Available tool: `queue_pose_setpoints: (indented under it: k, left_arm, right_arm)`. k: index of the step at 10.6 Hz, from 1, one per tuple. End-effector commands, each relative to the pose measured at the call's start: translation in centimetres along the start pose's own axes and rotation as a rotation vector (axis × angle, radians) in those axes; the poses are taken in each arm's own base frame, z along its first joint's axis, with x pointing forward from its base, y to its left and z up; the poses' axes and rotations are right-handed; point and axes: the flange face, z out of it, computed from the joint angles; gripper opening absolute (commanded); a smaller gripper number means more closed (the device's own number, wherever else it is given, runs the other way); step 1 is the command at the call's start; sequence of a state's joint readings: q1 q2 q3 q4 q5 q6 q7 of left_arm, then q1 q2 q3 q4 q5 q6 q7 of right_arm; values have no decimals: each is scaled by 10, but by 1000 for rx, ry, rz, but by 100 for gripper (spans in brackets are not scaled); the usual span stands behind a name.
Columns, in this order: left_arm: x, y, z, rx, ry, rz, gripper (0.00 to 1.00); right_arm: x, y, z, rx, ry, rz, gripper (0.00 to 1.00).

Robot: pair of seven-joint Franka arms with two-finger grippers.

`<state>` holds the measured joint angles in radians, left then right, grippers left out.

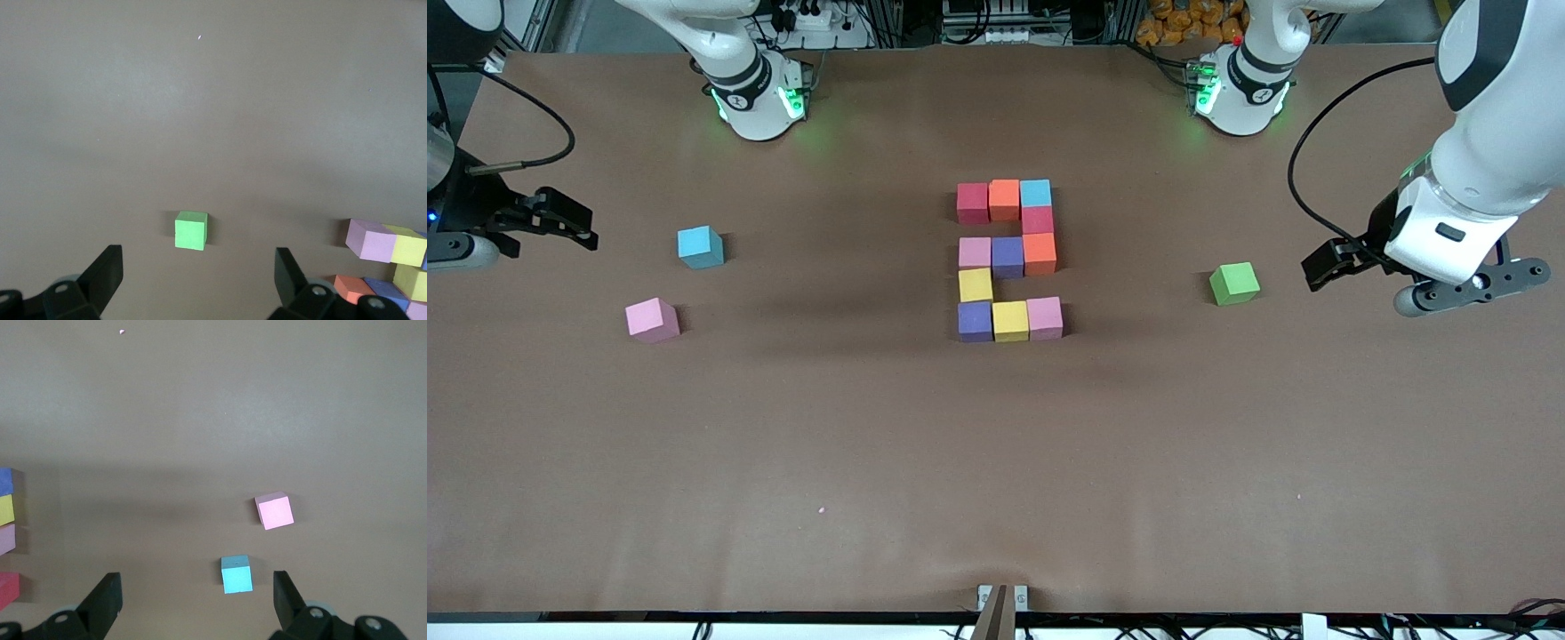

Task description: Form number 2 with 11 blocks

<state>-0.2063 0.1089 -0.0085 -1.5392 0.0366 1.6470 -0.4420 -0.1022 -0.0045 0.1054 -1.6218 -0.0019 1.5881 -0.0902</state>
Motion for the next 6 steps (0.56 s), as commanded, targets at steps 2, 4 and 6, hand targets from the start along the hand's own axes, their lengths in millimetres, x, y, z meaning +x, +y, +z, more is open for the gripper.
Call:
queue_pose_setpoints:
  k: [2, 4, 6]
  left_arm:
    - [-14, -9, -21, -18, 9, -28, 100]
    - [-17, -16, -25, -21, 13, -31, 100]
    - [-17, -20, -26, -24, 21, -36, 100]
  right_arm:
    - [-1, 2, 0, -1, 1, -9, 100]
    - [-1, 2, 0, -1, 1, -8, 100]
    - [0, 2, 0, -1, 0, -9, 100]
